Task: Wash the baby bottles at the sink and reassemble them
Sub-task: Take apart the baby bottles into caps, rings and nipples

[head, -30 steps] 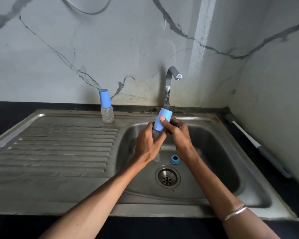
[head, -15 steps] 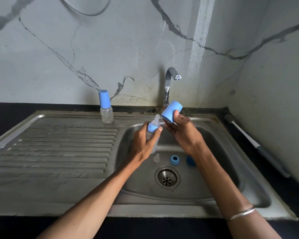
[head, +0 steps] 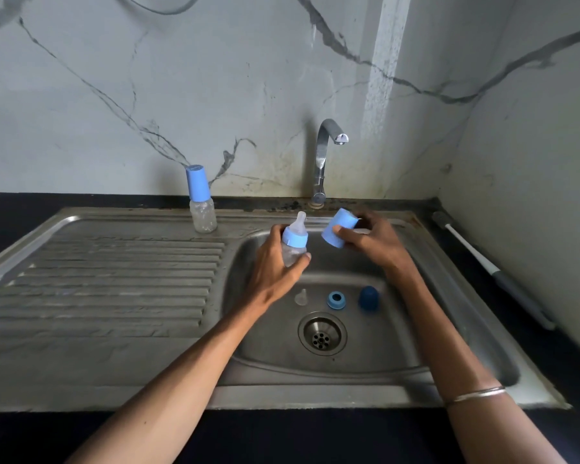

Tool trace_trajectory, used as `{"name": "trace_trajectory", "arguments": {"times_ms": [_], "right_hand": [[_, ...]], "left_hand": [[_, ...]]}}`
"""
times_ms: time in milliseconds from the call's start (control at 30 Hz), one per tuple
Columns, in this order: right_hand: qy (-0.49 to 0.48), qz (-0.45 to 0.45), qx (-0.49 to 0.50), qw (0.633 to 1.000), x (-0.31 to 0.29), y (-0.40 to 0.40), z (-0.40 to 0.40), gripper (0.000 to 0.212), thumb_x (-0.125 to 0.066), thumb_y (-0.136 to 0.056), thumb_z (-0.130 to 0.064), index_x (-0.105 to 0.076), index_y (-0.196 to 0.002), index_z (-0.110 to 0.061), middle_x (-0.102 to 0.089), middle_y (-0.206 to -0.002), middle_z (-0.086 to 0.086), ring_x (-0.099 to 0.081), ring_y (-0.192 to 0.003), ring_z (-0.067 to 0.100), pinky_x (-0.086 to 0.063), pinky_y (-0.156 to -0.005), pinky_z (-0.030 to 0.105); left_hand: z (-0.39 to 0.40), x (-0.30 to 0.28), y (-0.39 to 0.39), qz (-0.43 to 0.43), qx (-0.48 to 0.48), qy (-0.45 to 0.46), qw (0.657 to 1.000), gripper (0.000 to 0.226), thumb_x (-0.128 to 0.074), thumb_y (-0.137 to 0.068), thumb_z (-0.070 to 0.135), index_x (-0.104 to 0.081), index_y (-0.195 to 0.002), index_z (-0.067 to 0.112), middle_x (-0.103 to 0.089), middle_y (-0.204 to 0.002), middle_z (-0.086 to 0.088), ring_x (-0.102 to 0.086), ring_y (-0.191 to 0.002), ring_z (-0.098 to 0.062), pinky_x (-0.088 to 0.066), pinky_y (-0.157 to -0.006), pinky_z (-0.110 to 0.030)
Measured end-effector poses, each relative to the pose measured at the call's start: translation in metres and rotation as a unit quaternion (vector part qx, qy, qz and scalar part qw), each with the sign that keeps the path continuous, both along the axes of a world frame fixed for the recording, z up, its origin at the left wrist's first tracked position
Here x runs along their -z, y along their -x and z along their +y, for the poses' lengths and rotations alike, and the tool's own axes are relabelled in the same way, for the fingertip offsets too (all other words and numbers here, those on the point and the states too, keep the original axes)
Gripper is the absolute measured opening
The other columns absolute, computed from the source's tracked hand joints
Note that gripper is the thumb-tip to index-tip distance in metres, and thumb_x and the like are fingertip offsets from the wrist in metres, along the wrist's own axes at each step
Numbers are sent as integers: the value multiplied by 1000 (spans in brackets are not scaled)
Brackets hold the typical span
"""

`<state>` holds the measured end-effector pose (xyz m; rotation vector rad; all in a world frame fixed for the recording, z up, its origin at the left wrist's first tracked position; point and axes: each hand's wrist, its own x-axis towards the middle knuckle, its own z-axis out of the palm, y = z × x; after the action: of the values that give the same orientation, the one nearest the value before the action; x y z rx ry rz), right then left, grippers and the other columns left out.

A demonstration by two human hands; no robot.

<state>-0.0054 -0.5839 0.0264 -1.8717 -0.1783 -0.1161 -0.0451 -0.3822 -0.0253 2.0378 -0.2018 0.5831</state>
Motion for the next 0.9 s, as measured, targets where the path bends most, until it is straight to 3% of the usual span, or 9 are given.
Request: {"name": "trace_trajectory", "arguments": {"times_ms": [133,267,367,467,533,667,800,900], "right_hand": [[200,51,35,978,11,-12,-24,53,-79,-78,-28,-56,-125,-16,-63,-115,6,-62,-102,22,-52,-92,41],[300,68,43,951,18,-7,-40,37,-75,-80,-19,-63,-113,-10,-64,-107,8,-56,-93,18,-42,-79,28],[345,123,43,929,29,-4,-45,35,-78,-75,-16,-66,-108,-9,-63,-105,7,-58,-97,20,-45,-80,30],[433,202,37,878,43,-7,-51,30,-78,-73,-14,-66,-99,-5,-64,-100,11,-63,-91,26,-51,-79,34],[468,247,20,848,52,-9,-51,27,-79,-72,-14,-65,-94,-5,-64,-96,13,-62,-85,26,-51,-77,33],[524,281,-2,804,72,-15,-47,44,-84,-69,-16,-67,-108,-4,-68,-107,11,-66,-97,25,-54,-87,34],[524,310,-6,793,93,-17,-46,55,-87,-67,-14,-64,-116,-3,-67,-116,11,-66,-106,25,-53,-96,39],[531,313,-8,787,104,-15,-49,56,-89,-64,-15,-67,-113,-2,-69,-115,12,-67,-104,25,-56,-91,38]], "left_hand": [[-2,6,-6,32,26,-20,999,45,-74,-82,16,-43,-115,17,-56,-99,3,-54,-81,-3,-38,-66,-21],[-1,12,-13,37,24,-18,999,54,-75,-85,17,-43,-128,10,-54,-114,-2,-53,-94,-12,-37,-71,-7],[1,16,-18,30,22,-17,999,53,-78,-84,20,-46,-125,11,-53,-115,-2,-53,-98,-14,-37,-75,-12],[2,18,-22,39,23,-6,999,48,-81,-81,24,-48,-115,19,-56,-109,2,-55,-93,-10,-38,-74,-13],[2,20,-23,44,32,-11,998,48,-83,-78,27,-49,-111,21,-59,-106,3,-57,-90,-9,-40,-72,-14],[3,24,-25,43,35,-34,998,53,-84,-76,30,-53,-116,14,-62,-107,0,-61,-94,-14,-48,-77,-23],[3,23,-24,37,44,-39,998,54,-85,-75,29,-54,-116,14,-63,-106,1,-62,-93,-15,-53,-79,-28],[2,23,-23,37,49,-48,997,55,-85,-75,30,-54,-116,13,-63,-107,0,-62,-94,-16,-55,-80,-32]]}}
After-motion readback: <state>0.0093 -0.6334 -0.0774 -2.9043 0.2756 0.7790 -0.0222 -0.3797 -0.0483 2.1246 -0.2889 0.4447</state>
